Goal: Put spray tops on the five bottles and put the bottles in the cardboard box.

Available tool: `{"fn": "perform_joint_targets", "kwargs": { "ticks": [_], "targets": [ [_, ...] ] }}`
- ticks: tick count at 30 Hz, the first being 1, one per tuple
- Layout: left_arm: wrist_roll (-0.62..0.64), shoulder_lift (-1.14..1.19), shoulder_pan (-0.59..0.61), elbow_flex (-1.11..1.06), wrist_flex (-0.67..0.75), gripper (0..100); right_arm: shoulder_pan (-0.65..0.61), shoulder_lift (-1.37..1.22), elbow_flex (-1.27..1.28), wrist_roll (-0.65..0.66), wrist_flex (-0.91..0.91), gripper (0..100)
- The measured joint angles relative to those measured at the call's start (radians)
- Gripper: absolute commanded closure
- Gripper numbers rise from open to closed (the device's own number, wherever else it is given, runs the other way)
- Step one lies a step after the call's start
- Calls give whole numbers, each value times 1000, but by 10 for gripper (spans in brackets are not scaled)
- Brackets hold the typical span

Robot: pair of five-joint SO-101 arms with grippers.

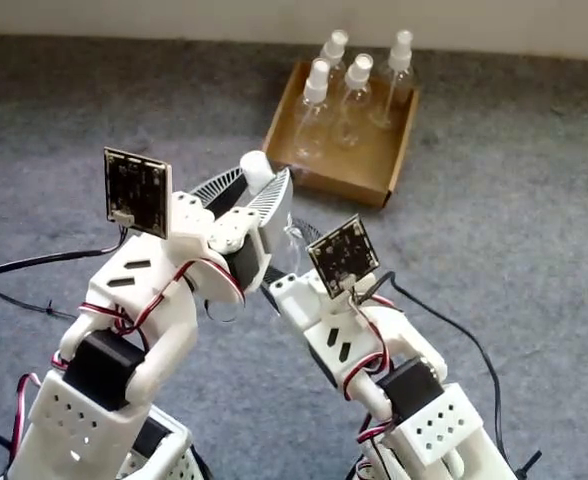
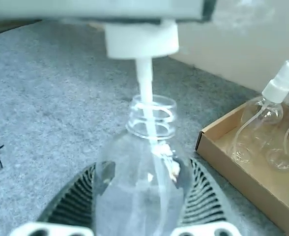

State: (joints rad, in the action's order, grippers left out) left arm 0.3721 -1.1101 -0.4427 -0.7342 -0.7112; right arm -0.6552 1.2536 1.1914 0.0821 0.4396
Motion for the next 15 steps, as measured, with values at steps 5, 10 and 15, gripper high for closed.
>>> {"fn": "perform_joint_targets", "kwargs": {
  "ticks": [5,10,15],
  "targets": [
    [0,-12,0,2,-9,996,15,-3,0,0,-29,995],
    [-58,-12,0,2,-14,996,15,-3,0,3,-29,995],
    [-91,-12,-2,2,-52,995,-6,2,-6,60,-35,995]
  ]
}}
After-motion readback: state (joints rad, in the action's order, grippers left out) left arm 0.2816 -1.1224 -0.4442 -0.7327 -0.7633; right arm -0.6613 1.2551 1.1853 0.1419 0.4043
